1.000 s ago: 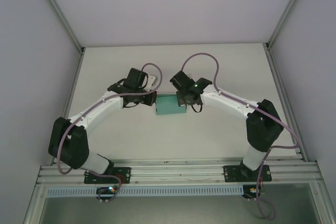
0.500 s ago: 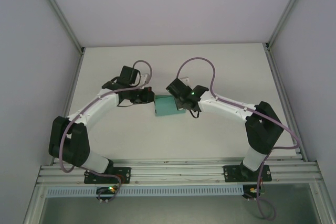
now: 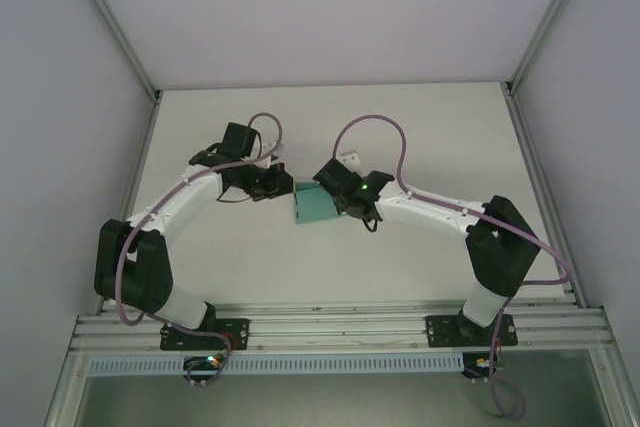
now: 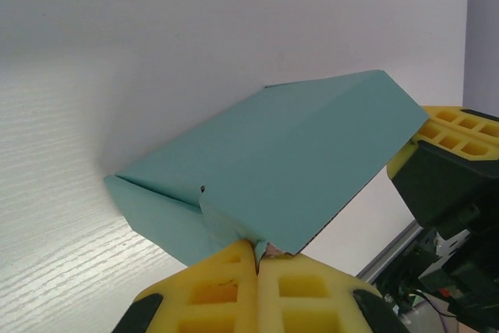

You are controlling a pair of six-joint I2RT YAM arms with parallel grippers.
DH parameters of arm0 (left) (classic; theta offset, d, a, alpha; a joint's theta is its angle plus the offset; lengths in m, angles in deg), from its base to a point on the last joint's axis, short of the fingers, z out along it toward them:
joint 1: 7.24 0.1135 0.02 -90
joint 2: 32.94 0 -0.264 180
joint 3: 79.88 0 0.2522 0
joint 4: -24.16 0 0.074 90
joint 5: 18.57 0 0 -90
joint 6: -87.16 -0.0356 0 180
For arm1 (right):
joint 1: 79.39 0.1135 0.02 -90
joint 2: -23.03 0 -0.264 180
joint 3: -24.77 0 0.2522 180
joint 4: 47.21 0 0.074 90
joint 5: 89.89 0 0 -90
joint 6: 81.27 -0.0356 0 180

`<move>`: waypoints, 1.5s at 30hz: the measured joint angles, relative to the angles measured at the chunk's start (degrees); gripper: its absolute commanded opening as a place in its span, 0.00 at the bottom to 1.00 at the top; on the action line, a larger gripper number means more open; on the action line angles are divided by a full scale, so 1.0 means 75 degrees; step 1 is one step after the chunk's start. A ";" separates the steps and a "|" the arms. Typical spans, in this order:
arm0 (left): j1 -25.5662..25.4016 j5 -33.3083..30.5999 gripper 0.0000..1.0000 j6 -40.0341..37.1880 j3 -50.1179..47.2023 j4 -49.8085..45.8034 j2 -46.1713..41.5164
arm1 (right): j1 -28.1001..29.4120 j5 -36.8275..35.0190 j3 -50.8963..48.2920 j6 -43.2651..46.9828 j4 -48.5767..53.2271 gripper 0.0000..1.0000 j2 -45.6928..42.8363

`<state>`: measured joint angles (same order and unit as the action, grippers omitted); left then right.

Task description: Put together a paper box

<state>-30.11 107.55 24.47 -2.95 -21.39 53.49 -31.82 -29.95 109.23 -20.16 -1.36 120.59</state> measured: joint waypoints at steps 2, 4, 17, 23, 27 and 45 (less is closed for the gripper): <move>0.0023 0.0085 0.00 0.0061 0.0000 0.0003 0.0044 | 0.0000 -0.0009 -0.0015 0.0047 -0.0050 0.00 -0.0003; 0.0122 0.0219 0.00 0.0160 0.0015 0.0003 0.0140 | 0.0009 -0.0006 -0.0026 0.0090 -0.0102 0.00 -0.0003; 0.0463 0.0860 0.00 0.0889 0.0385 -0.0329 0.0650 | 0.0067 -0.0023 -0.0058 0.0268 -0.0259 0.00 0.0000; 0.0449 0.0731 0.00 0.0842 0.0577 -0.0627 0.0769 | 0.0093 -0.0026 -0.0058 0.0291 -0.0262 0.00 0.0000; 0.0134 -0.0041 0.00 0.0423 0.0804 -0.1026 0.0766 | 0.0093 -0.0029 -0.0064 0.0289 -0.0268 0.00 0.0000; -0.1457 -0.2929 0.00 0.0236 -0.0306 -0.0085 -0.0140 | -0.0154 0.0469 -0.0635 0.0428 -0.0460 0.42 -0.0650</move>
<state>-41.04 85.58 26.24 -5.24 -22.02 52.44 -32.98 -26.43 104.47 -16.95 -4.81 115.72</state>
